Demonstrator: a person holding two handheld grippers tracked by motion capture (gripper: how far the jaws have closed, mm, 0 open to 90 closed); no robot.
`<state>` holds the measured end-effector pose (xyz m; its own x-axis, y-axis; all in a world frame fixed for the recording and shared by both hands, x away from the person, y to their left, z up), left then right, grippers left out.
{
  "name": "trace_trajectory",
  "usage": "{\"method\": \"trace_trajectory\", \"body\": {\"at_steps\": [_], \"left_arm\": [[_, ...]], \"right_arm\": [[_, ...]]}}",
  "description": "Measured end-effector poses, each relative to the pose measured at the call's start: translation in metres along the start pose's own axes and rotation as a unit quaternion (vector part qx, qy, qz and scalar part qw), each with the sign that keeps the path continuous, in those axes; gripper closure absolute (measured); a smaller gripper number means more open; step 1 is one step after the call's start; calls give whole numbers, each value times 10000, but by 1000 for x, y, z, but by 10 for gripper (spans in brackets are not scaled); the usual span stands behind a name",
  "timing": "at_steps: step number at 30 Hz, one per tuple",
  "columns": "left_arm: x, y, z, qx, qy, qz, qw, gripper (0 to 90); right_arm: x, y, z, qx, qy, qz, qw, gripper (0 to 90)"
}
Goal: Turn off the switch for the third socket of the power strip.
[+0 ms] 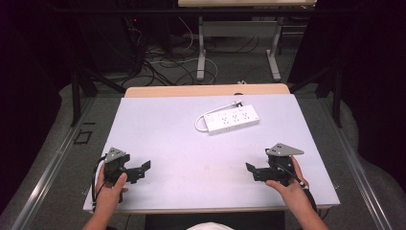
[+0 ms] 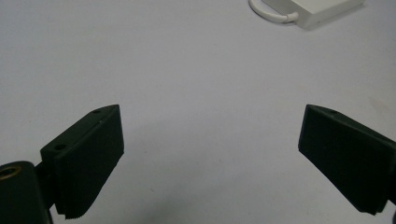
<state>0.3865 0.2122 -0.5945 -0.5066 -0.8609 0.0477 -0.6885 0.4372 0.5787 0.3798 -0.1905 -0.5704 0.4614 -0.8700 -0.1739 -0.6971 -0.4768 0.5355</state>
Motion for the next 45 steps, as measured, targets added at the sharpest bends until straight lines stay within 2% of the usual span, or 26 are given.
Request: {"method": "trace_trajectory", "body": {"at_steps": [2, 7, 13, 20, 28, 33, 36, 38, 45], "left_arm": [[-1, 0, 0, -9, -30, -8, 10000, 69], [0, 0, 0, -26, -41, 16, 10000, 70], [-1, -1, 0, 29, -23, -12, 10000, 70], [-1, -1, 0, 3, -38, 17, 10000, 71], [-1, -1, 1, -38, -42, 39, 10000, 71], [-1, -2, 0, 21, -39, -4, 10000, 71], [-1, -1, 1, -41, -59, 40, 10000, 71], [-1, -2, 0, 4, -46, -19, 10000, 71], [-1, -2, 1, -13, -9, -2, 10000, 73]], "right_arm": [[4, -1, 5, 7, 14, 111, 9999, 79], [10, -6, 18, -144, -289, 145, 9994, 79], [16, -12, 26, -457, -170, 377, 9981, 79], [21, -17, 34, -698, -424, 388, 9959, 79], [32, -14, 33, -720, -642, 479, 9942, 78], [35, -13, 35, -763, -882, 423, 9923, 78], [37, -13, 35, -748, -981, 404, 9915, 79], [39, -13, 35, -749, -921, 391, 9922, 79], [42, -13, 36, -803, -993, 371, 9911, 79]]}}
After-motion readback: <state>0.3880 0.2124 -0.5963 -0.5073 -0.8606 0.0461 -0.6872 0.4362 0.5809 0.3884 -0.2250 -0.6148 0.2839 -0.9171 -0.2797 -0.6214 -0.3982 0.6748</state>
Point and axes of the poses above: each handheld gripper's, and its own axes: y roughly backward along the jaws, z roughly out of its underside, x roughly to its right, the point moved 10 cm from there along -y, roughly forward along the jaws, and after that the axes turned 10 degrees about -y, right-handed, at the moved point
